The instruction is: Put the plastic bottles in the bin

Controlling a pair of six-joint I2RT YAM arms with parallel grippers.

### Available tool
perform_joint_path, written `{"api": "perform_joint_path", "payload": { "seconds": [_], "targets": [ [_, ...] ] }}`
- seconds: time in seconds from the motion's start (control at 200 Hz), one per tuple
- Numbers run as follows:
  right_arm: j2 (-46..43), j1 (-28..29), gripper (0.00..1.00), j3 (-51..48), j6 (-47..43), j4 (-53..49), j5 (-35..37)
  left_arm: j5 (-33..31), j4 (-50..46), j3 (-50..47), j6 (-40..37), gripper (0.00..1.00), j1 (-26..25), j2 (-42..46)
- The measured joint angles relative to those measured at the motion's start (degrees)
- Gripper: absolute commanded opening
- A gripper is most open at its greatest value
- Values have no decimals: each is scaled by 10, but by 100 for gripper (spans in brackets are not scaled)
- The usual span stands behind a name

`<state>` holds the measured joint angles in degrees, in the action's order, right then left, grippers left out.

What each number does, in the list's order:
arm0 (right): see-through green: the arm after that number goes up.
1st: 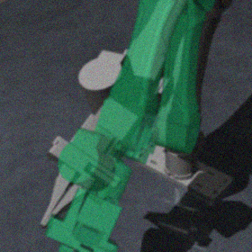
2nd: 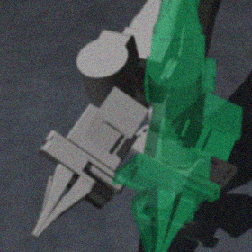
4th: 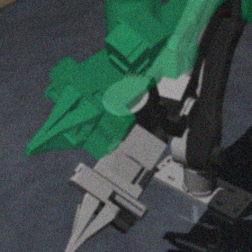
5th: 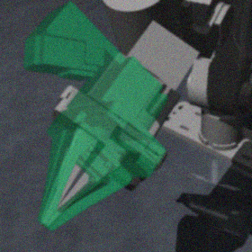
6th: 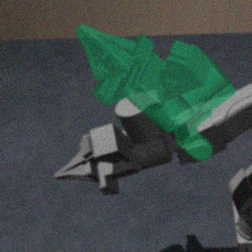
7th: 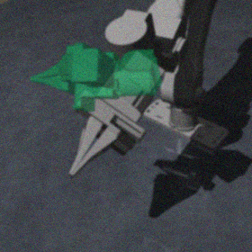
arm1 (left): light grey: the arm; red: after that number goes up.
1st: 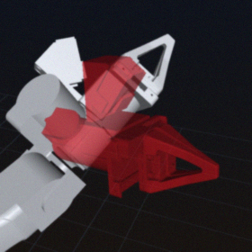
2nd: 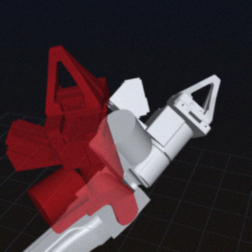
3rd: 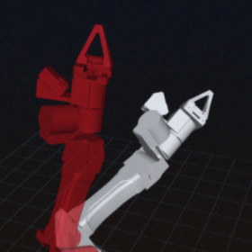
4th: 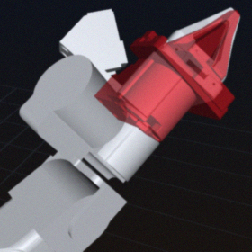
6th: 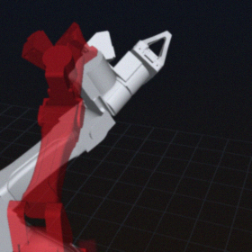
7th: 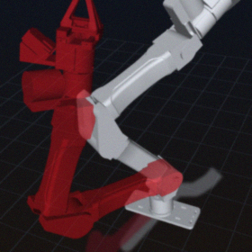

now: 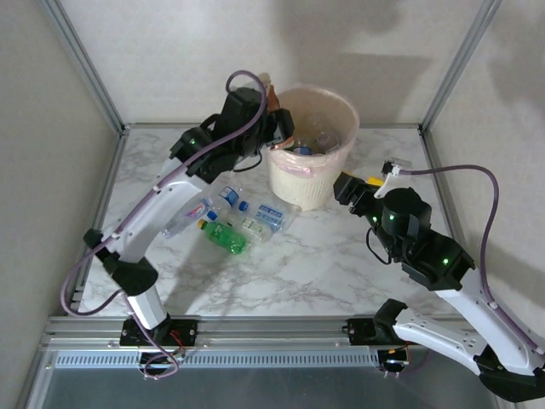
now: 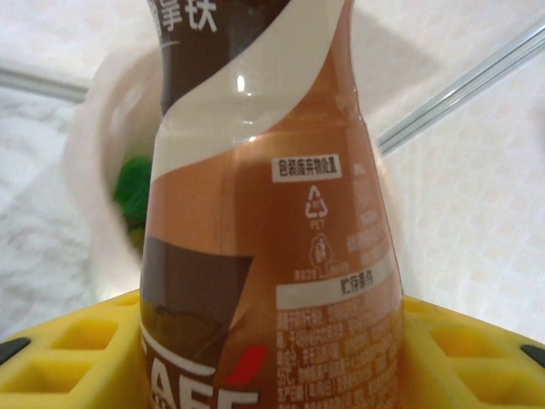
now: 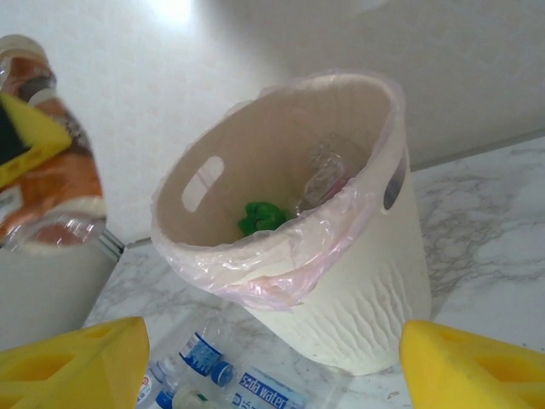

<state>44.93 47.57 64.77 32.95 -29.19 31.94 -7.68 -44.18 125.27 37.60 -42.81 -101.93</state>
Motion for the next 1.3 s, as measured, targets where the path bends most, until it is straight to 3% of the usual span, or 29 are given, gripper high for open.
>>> {"api": "perform_joint_path", "payload": {
  "seconds": [0.175, 0.376, 0.556, 0.971, 1.107, 1.302],
  "targets": [
    [-3, 0, 76, 0, 14, -11, 0, 39, 29, 89, 2, 53, 38, -90],
    [-4, 0, 76, -4, 26, -20, 0, 71, 50, 98, 12, 59, 68, -137],
    [-2, 0, 76, -6, 29, -21, -1, 84, 57, 98, 20, 75, 73, -151],
    [20, 0, 76, -6, 28, -19, -15, 76, 70, 95, 11, 82, 75, -136],
    [26, 0, 76, -6, 26, -18, -27, 47, 71, 20, -9, 86, 86, -67],
    [34, 0, 77, -6, 22, 4, -62, 21, 120, -261, -19, 90, 180, 147]
  ]
}}
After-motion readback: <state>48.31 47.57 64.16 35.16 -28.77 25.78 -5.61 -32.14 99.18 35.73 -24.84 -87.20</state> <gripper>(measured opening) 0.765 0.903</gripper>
